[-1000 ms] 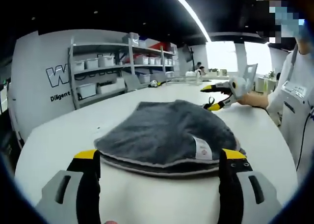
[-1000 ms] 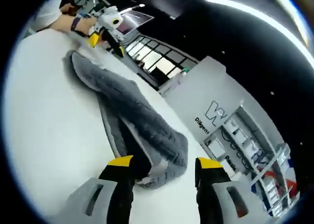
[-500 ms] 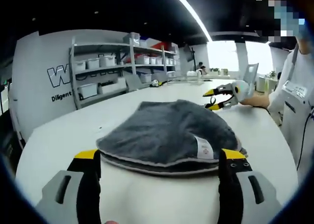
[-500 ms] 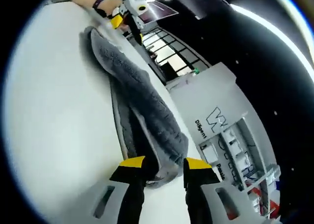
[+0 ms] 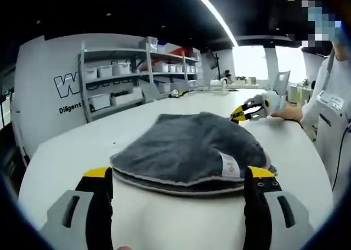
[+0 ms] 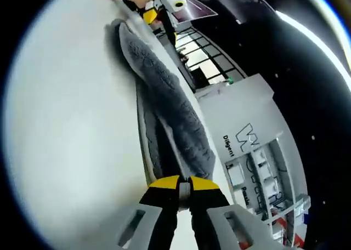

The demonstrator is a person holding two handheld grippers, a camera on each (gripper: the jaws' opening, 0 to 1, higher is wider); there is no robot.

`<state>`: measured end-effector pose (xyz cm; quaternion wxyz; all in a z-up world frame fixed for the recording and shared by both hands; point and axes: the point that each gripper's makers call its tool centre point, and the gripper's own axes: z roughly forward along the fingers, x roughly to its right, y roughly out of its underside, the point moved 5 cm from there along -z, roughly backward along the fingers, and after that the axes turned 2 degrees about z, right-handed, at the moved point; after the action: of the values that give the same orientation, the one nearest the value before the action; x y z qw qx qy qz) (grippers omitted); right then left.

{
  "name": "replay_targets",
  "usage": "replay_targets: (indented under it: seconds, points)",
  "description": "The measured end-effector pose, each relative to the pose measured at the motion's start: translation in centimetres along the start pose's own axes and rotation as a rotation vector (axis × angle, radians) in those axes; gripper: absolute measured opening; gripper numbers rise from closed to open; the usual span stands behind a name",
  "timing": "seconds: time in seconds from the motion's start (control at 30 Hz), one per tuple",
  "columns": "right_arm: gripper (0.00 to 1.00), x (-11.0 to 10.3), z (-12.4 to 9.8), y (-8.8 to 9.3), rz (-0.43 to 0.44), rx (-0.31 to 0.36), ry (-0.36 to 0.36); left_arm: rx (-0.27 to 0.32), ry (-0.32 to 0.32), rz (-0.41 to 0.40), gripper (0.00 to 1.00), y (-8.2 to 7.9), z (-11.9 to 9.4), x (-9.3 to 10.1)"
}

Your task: Open the folded towel by lifting each exposed corner and separating the folded layers until the towel lies flat within the target outline without major curled edges

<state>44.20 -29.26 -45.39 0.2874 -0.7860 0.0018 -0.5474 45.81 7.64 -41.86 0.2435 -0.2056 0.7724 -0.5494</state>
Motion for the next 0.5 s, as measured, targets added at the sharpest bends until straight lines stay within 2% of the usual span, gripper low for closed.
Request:
replay_targets:
  seconds: [0.27, 0.5]
  points:
    - [0.02, 2.2, -0.7, 0.1, 0.188, 0.074, 0.072, -0.003, 0.0, 0.002, 0.98, 0.0, 0.0, 0.0]
    - [0.02, 3.9, -2.2, -0.5, 0.206, 0.114, 0.169, -0.006, -0.001, -0.003, 0.98, 0.2, 0.0, -0.2]
